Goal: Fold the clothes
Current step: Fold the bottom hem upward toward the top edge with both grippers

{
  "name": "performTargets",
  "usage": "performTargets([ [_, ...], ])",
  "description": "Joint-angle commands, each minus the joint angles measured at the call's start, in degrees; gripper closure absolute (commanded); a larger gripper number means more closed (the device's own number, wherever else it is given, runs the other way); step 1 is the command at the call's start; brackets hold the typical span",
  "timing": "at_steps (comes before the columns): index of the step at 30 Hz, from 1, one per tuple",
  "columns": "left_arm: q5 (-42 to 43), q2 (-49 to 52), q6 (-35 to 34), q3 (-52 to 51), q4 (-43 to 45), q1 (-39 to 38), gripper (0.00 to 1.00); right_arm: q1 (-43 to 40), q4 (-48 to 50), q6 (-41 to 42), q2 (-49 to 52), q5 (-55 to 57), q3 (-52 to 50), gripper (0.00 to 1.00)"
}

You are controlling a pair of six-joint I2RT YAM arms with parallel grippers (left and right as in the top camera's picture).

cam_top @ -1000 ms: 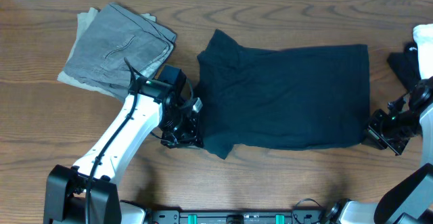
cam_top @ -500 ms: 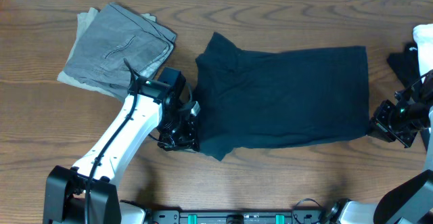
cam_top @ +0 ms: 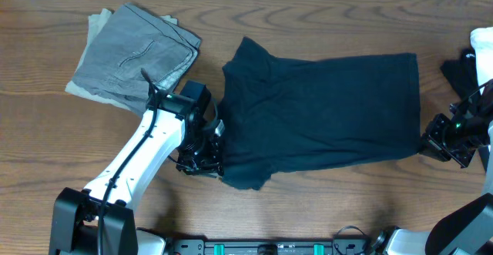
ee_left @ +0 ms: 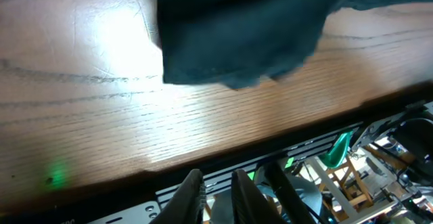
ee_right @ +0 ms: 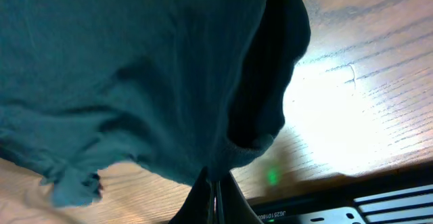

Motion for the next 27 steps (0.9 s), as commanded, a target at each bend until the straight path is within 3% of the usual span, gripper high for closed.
performTargets([
  [1, -0.6, -0.9, 0.1, -0.5, -0.2, -0.5, 0.74, 0.6, 0.2, -1.0, -0.9, 0.7, 1.1, 0.99],
  [5, -0.6, -0.9, 0.3, -0.5, 0.0, -3.7, 0.53, 0.6, 0.2, -1.0, -0.9, 0.7, 1.1, 0.99],
  [8, -1.9, -0.5, 1.0, -0.6, 1.7, -8.3, 0.48, 0.6, 0.4, -1.0, -0.9, 0.7, 1.1, 0.99],
  [11, -10.7, 0.4, 1.0, -0.6, 4.2, -13.8, 0.41, 0.6, 0.6, -1.0, -0.9, 0.7, 1.1, 0.99],
  [19, -16.9, 7.3, 4.1, -0.6, 8.4, -20.8, 0.41, 0.6, 0.8, -1.0, -0.9, 0.6, 1.1, 0.99],
  [27, -17.4, 12.7, 16.9, -0.6, 13.9, -24.1, 0.41, 0.7, 1.7, -1.0, -0.9, 0.4, 1.1, 0.99],
])
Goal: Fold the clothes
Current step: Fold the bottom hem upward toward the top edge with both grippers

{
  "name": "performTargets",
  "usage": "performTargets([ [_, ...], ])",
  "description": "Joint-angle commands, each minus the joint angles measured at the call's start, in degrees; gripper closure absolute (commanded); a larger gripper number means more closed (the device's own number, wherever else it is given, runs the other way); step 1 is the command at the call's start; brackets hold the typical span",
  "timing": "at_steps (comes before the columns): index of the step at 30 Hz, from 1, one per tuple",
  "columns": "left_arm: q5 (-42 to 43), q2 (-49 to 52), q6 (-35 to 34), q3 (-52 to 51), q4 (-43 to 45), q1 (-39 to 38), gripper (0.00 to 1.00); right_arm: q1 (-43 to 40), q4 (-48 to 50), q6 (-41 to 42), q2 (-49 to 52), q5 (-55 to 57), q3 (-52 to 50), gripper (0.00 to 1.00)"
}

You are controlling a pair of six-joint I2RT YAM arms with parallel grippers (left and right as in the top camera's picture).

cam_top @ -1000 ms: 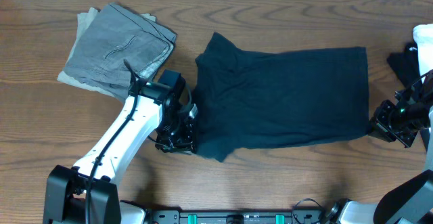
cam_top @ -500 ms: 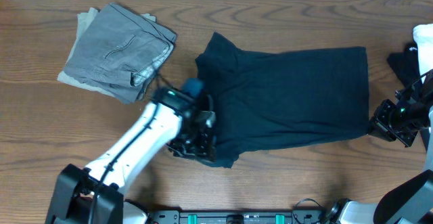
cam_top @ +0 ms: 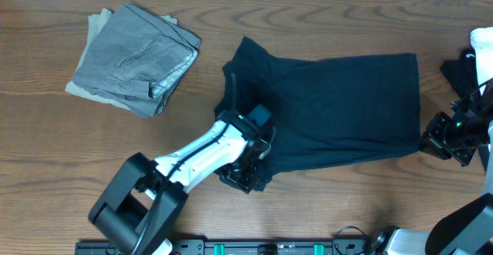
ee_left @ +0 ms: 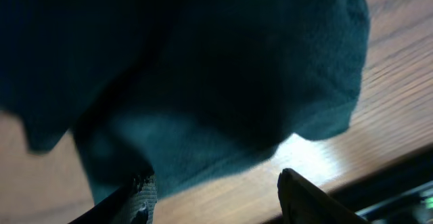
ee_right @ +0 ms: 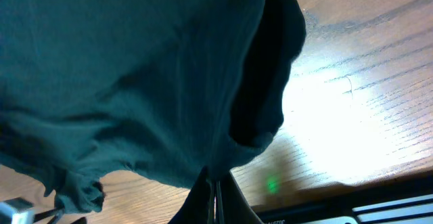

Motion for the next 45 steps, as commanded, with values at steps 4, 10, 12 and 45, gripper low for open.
performTargets([
  [4, -4.9, 0.6, 7.8, -0.4, 2.6, -2.9, 0.41, 0.7, 0.2, -1.0, -0.9, 0.3, 1.1, 0.99],
  [10, -5.3, 0.9, 8.5, -0.4, 2.6, -6.8, 0.55, 0.7, 0.6, -1.0, -0.9, 0.3, 1.1, 0.99],
  [12, -5.3, 1.5, 9.0, -0.5, 2.7, -8.3, 0.59, 0.7, 0.6, -1.0, -0.9, 0.3, 1.1, 0.99],
  [45, -15.1, -14.4, 8.6, 6.5, -1.6, -4.2, 0.95, 0.6, 6.1, 1.5, -0.9, -2.5, 1.1, 0.99],
])
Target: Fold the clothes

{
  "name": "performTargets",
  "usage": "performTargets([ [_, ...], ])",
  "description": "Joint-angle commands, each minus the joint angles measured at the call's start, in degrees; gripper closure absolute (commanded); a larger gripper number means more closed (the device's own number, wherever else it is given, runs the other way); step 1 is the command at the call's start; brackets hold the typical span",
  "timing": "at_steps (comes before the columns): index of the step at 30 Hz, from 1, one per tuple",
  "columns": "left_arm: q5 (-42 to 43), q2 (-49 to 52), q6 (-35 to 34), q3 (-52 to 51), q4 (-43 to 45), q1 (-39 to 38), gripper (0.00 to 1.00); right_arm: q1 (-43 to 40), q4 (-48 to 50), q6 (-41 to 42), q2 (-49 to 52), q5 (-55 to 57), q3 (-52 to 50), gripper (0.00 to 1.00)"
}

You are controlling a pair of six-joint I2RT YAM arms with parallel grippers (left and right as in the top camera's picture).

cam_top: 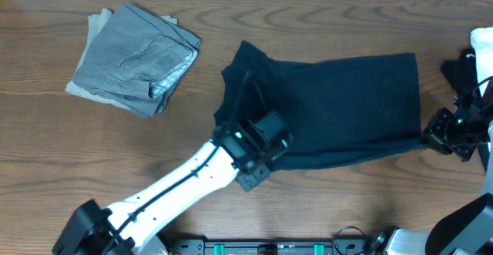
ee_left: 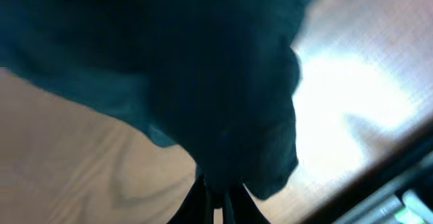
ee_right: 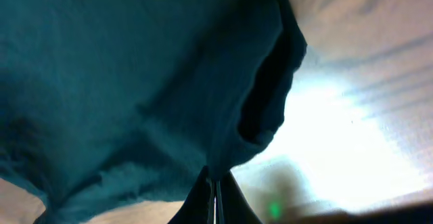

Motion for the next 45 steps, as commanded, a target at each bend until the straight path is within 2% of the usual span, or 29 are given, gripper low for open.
performTargets([
  [1, -2.0, -0.4, 1.8, 1.5, 1.4, 2.7, 0.94, 0.7, 2.0, 2.4, -0.9, -1.8, 1.1, 0.99],
  [11, -2.0, -0.4, 5.7, 1.5, 13.6, 10.9, 0.94, 0.7, 10.7, 7.3, -0.4, -3.6, 1.0, 0.99],
  [18, -2.0, 1.0, 8.6, 1.5, 23.8, 13.3, 0.94, 0.7, 16.4, 9.7, 0.3, -3.6, 1.0, 0.99],
  [28, -2.2, 8.2, 11.3, 1.5, 27.1, 14.3, 0.94, 1.9, 20.5, 11.2, 5.0, -3.6, 1.0, 0.99],
  [37, -3.5, 9.4, 12.7, 1.5, 30.4, 15.5, 0.94, 5.9, 29.3, 11.7, 13.0, -4.7, 1.0, 0.99],
  [45, -3.8, 11.9, 13.5, 1.4, 31.5, 17.5, 0.94, 8.7, 32.8, 13.7, 17.5, -4.7, 1.0, 0.98],
])
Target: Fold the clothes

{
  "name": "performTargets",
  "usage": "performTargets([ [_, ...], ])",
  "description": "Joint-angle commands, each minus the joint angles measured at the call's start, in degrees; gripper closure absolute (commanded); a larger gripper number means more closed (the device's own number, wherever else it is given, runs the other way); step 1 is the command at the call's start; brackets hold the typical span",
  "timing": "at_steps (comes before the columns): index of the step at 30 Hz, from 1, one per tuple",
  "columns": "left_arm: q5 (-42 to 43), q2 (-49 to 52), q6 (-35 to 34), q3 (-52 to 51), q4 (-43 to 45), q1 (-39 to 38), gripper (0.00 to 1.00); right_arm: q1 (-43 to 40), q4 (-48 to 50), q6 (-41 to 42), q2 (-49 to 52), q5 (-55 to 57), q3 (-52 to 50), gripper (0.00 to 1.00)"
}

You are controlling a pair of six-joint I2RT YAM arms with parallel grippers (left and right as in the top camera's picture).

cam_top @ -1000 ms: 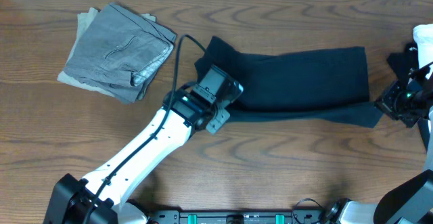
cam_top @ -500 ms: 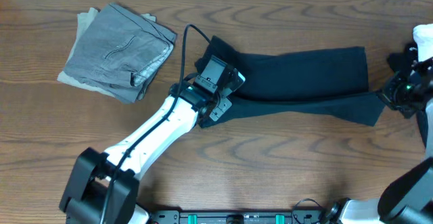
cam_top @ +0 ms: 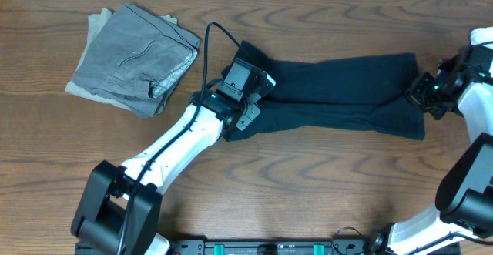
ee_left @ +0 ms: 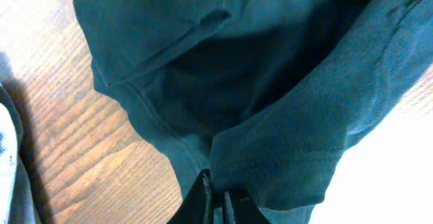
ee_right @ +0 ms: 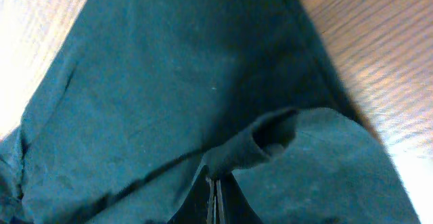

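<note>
A dark teal shirt [cam_top: 339,93] lies across the middle of the table as a long band, doubled over lengthwise. My left gripper [cam_top: 248,101] sits at its left end, shut on a fold of the shirt's edge [ee_left: 270,149], with the pinch at the left gripper [ee_left: 216,195] showing cloth between the tips. At the band's right end my right gripper [cam_top: 422,92] is shut on the shirt's right corner; the wrist view shows the right gripper [ee_right: 215,185] pinching a rolled bit of hem [ee_right: 270,139].
A folded grey garment [cam_top: 135,58] lies at the back left, close to the left arm. A white item [cam_top: 483,41] sits at the right edge behind the right arm. The left arm's cable [cam_top: 208,47] loops above the shirt's left end.
Both grippers, still shut on the shirt's near edge, have moved to the far side. The near half now lies over the far half, so the shirt is a narrower band.
First the shirt lay flat, my right gripper shut on its near right corner and my left gripper shut and empty beside the near left corner. Then the left stood open over that corner, then shut on it. Now both corners lie at the far edge, the shirt doubled.
</note>
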Motion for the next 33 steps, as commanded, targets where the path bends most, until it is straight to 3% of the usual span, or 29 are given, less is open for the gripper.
performTargets([
  [1, -1.7, 2.3, 1.1, 1.1, 0.4, 1.2, 0.94, 1.1, 0.5, 1.4, 1.0, -0.4, 0.9, 0.98],
  [13, -3.6, 3.5, 1.1, 1.1, 5.0, 3.0, 0.94, 1.1, 0.9, 1.4, 1.0, -0.4, 0.9, 0.98],
  [15, -3.6, 3.5, 1.1, 1.1, 5.0, 3.0, 0.93, 1.1, 0.9, 1.4, 1.0, -0.4, 0.9, 0.85],
  [16, -3.7, 3.5, 1.1, 1.1, 5.0, 3.0, 0.92, 1.1, 0.9, 1.4, 1.0, -0.4, 0.9, 0.71],
  [17, -3.8, 3.5, 1.0, 1.1, 5.0, 3.0, 0.85, 1.1, 0.9, 1.4, 1.0, -0.4, 0.9, 0.60],
  [19, -5.1, 3.5, 0.5, 1.1, 4.9, 3.0, 0.60, 1.1, 0.7, 0.2, 1.0, -0.4, 0.9, 0.47],
  [23, -8.2, 3.3, -3.4, 1.1, 3.5, 3.1, 0.36, 1.0, -2.1, -3.6, 1.0, -0.4, 0.9, 0.39],
  [31, -7.8, 3.3, -13.7, 1.1, -7.2, 3.1, 0.25, -1.2, -9.8, -5.7, 1.0, -0.4, 0.9, 0.38],
  [33, -4.5, 3.3, -14.9, 1.1, -9.8, 3.5, 0.24, -2.1, -12.3, -6.5, 1.0, -0.3, 0.9, 0.39],
])
